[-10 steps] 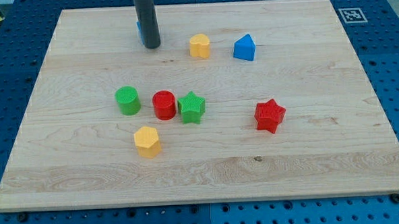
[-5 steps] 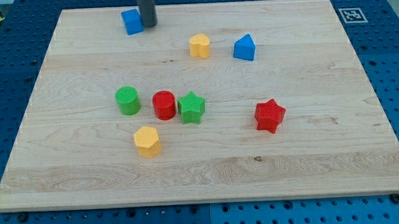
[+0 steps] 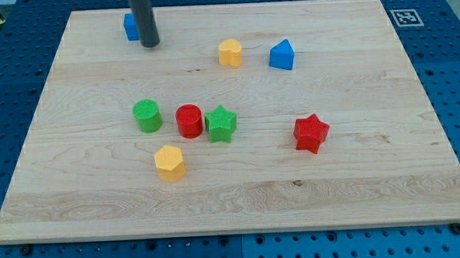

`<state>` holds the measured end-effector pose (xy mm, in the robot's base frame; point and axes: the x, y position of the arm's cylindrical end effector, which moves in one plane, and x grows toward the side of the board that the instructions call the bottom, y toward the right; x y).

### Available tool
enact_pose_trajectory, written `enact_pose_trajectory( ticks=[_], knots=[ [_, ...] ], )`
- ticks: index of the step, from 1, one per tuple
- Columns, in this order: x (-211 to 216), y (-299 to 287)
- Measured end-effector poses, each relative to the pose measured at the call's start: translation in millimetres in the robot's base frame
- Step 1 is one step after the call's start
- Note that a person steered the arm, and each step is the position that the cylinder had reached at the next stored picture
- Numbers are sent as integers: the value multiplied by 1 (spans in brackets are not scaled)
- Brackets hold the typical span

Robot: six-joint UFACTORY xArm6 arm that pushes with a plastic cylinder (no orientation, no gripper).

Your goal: Slide the blue cube towards the top left

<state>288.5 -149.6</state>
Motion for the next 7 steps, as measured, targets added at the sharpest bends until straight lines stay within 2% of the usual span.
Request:
enact_pose_trajectory(
  ticks=[1,2,5,7],
  knots=[
    [-4,-37],
    [-12,-47],
    [4,-19],
    [-13,-23]
  ],
)
